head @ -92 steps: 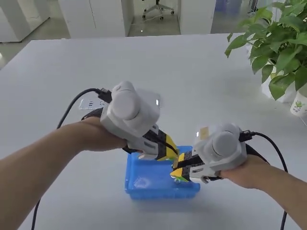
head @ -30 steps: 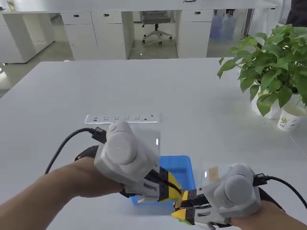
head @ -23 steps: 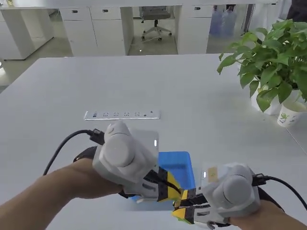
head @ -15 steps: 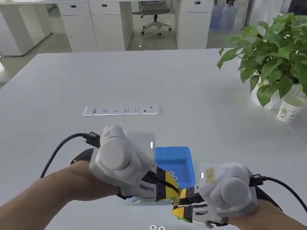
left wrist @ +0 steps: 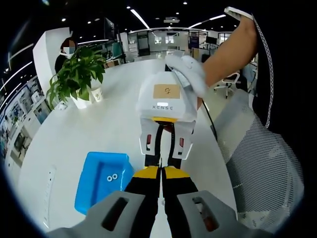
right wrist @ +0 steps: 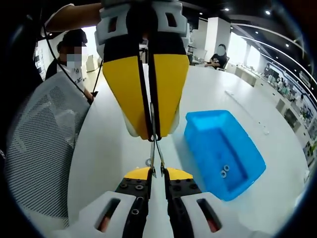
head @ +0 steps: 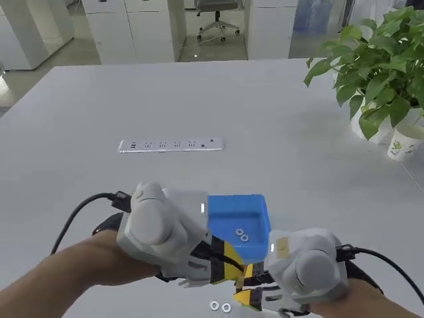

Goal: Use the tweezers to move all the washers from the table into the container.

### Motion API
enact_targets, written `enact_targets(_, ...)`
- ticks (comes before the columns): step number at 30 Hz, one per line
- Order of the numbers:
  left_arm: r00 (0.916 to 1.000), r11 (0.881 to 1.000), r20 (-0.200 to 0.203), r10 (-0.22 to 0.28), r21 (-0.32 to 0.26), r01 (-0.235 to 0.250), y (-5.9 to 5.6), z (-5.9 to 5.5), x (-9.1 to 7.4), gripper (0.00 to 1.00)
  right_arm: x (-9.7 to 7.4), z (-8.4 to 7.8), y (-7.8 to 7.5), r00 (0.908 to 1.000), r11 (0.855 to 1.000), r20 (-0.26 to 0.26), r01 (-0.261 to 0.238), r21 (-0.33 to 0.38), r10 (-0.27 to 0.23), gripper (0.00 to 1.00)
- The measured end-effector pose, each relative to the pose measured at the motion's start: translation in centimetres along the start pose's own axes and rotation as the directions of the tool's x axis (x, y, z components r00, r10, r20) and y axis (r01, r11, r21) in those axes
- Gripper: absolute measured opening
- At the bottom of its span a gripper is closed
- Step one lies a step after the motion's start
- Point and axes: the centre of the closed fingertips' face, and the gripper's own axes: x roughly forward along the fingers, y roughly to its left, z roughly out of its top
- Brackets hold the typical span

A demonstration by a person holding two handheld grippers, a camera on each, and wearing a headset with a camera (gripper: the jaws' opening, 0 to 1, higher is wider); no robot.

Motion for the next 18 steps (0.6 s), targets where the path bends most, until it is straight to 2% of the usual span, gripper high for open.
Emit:
enact_targets(9,1.0000,1.000,0.004,-0.002,-0.015,0.002,-0.6,-0.8,-0.2,0.04,0.7,-0.1,0.8,1.0000,1.000,0.004,-0.006,0.000,0.006,0.13)
enact_targets(18,1.0000,1.000,-0.003,-0.002,-0.026,0.002,-0.8,-1.7,-0.5,0.04,1.6,0.1,1.0,0.9999,1.000,0.013,-0.006,-0.005,0.006,0.13)
